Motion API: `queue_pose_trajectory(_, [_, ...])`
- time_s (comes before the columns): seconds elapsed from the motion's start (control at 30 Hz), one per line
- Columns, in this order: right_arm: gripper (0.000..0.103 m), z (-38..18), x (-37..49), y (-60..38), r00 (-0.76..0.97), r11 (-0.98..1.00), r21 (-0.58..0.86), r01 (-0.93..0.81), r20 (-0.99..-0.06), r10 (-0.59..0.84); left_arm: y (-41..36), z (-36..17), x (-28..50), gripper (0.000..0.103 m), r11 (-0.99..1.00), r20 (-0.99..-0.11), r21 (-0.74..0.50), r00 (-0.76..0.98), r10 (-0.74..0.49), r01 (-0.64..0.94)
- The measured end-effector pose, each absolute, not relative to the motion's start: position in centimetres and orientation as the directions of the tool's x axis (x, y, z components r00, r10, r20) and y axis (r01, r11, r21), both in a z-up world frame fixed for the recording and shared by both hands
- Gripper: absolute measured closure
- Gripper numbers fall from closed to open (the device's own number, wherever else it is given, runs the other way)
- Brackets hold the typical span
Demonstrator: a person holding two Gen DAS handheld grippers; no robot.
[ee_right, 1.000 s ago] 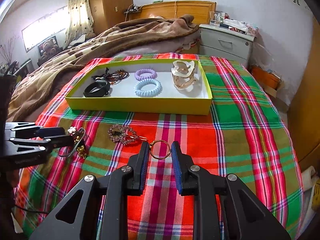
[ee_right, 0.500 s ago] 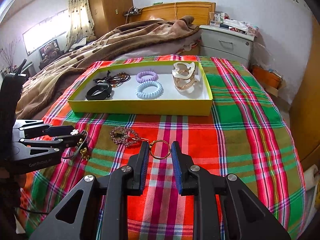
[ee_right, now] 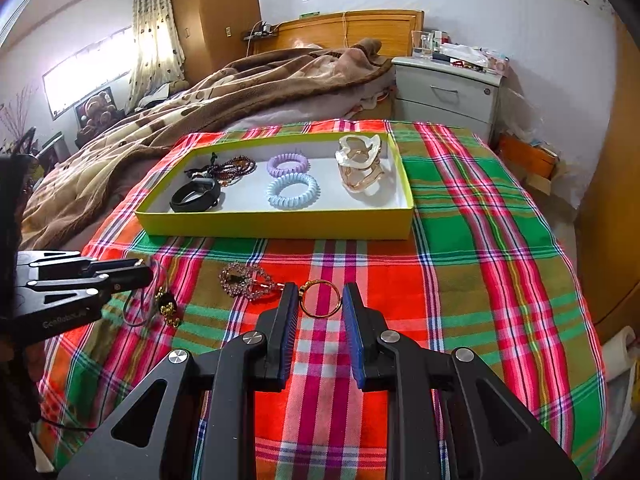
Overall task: Organize jewelry
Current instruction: 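Carry the flower hair tie and gold ring into the yellow box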
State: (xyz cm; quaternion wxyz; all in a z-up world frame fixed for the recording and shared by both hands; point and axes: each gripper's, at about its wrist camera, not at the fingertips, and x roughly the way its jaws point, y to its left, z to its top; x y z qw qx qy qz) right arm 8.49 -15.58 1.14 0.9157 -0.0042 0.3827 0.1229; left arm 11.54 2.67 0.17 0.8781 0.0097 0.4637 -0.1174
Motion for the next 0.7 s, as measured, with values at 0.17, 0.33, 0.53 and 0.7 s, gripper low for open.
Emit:
queue_pose_trajectory(0.17, [0.08, 1.6, 8.4, -15.8, 0.685, 0.97, 0.087, -0.225, -0.694, 0.221, 3.1, 1.4, 11.2, 0.086, 0.971, -0.801, -0.111, 0.56, -0.213, 0.211])
queue_pose_trajectory(0.33, [0.079, 2.6, 8.4, -16.0, 0.7, 0.972, 0.09, -0.218, -0.679, 0.22, 3.4, 2.9, 11.1, 0.086, 0.969, -0.782, -0.122, 0.581, -0.227, 0.213])
queue_pose_trajectory(0.53, [0.079, 3.8, 9.0, -16.2, 0.718, 0.973, 0.093, -0.211, -0.661, 0.219, 3.8, 5.0, 11.5, 0.086, 0.966, -0.753, -0.137, 0.61, -0.244, 0.217])
queue_pose_trajectory(0.7, [0.08, 4.7, 9.9, -16.1, 0.729, 0.973, 0.091, -0.214, -0.648, 0.221, 3.8, 6.9, 12.2, 0.086, 0.957, -0.723, -0.164, 0.63, -0.283, 0.24])
